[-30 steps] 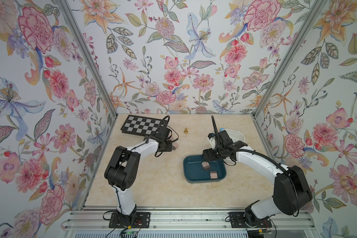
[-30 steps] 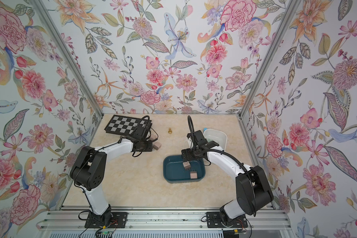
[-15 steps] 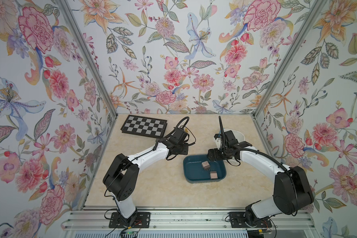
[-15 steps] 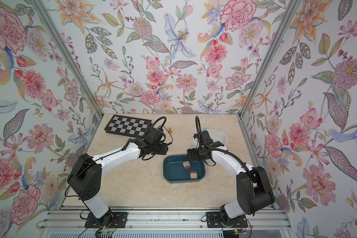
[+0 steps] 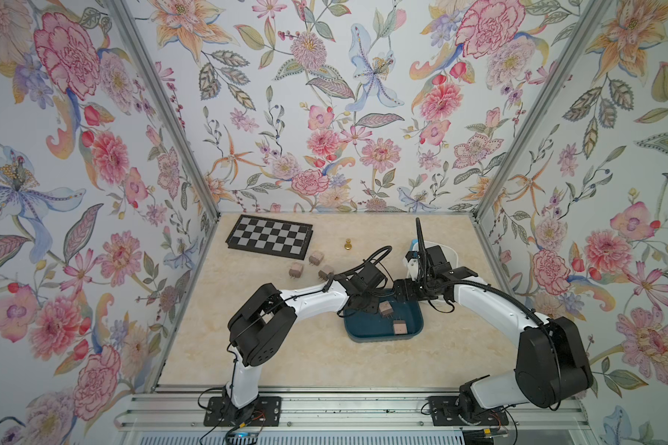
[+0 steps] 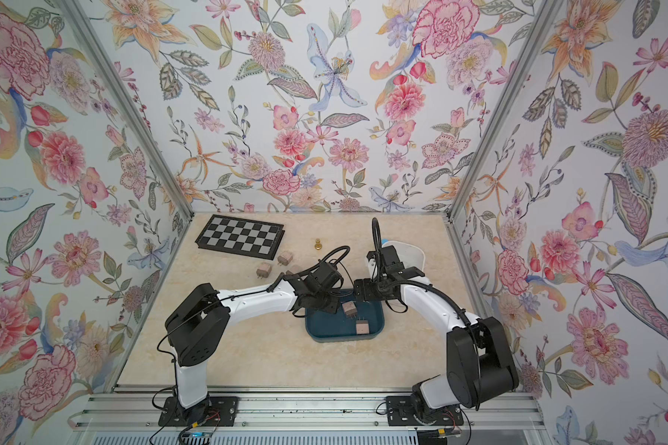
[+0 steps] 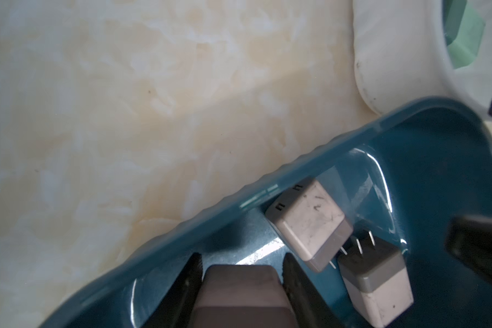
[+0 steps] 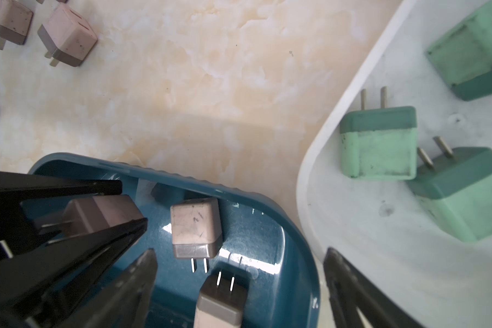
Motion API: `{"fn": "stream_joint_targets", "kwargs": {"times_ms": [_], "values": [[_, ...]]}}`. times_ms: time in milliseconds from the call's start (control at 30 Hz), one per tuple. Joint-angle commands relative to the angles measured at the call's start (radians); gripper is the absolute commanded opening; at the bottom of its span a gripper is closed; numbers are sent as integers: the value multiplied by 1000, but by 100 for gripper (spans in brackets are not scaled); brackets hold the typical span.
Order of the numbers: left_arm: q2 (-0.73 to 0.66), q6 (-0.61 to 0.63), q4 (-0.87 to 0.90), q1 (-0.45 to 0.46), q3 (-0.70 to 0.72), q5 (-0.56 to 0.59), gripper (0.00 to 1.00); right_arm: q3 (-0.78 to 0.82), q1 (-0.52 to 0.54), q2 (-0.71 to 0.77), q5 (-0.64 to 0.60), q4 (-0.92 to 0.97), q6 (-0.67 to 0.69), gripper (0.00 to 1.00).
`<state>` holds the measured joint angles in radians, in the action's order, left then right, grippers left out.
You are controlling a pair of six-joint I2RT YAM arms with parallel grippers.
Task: Place the plugs by color into the storage box
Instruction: Place the plug in the storage box, then pick up the plug from the center of the board.
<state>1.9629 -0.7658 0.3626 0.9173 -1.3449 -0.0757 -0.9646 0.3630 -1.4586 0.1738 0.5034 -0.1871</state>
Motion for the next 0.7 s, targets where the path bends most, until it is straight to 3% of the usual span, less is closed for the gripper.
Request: {"fn": "stream_joint_targets", "kwargs": {"times_ms": [0,167,367,667], "values": [[27,-14,2,15,-30,16,43,21,-6,21,18,-3,17,93],[48,-10,17,27,-38,32,53,21,-6,13,24,-9,17,93],[4,3,60,34,-54,82,77,14,-6,4,26,-15,16,93],[-136,63,197,-19,-175,208,82,3,-4,-5,31,-17,14,93]]}}
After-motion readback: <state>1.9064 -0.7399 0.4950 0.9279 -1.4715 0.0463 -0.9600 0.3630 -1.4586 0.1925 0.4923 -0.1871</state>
